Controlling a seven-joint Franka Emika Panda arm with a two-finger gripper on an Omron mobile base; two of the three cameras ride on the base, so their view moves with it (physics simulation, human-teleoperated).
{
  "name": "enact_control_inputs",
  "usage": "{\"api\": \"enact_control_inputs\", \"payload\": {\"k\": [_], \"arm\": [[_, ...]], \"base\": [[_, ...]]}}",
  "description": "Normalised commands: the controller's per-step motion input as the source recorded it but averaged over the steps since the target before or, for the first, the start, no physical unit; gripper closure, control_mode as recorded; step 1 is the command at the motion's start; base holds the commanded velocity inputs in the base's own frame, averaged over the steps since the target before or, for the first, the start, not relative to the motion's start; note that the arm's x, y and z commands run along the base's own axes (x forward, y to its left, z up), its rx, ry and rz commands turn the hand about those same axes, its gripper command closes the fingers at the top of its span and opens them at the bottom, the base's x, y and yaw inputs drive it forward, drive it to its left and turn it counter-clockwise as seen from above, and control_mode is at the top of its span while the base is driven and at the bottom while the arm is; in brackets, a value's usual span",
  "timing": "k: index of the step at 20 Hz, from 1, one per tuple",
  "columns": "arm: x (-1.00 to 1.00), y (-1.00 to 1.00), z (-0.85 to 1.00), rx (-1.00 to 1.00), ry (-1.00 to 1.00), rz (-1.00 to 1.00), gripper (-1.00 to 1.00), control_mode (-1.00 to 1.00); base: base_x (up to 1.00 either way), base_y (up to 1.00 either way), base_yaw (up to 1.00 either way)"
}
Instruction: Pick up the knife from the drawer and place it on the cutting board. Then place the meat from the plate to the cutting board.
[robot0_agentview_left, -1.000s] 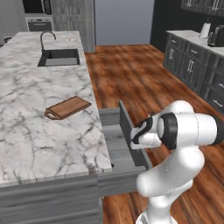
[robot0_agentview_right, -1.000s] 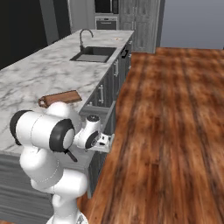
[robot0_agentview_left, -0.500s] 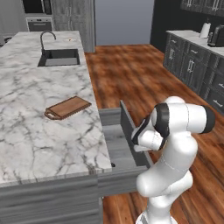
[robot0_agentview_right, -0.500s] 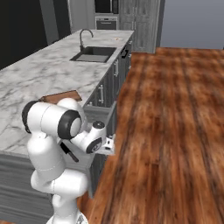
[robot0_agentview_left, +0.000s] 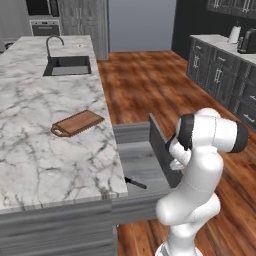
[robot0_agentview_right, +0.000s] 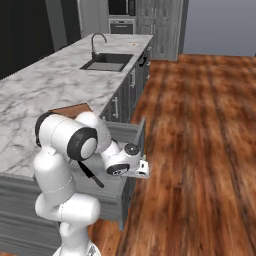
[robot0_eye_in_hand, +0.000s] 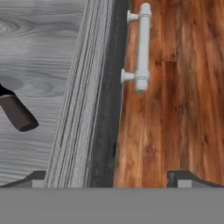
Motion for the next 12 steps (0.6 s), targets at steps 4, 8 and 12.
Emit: {"api": "enact_control_inputs", "payload": {"k": [4, 8, 12], "arm": [[0.03, -1.00, -0.14, 0.06, -0.04, 0.02, -1.00, -1.00], [0.11, -0.99, -0.26, 0.07, 0.00, 0.02, -1.00, -1.00], [0.17, -0.77, -0.12, 0.07, 0.00, 0.00, -1.00, -1.00]], "base": [[0.00, 0.00, 0.00], [0.00, 0.00, 0.00], [0.00, 0.00, 0.00]]}}
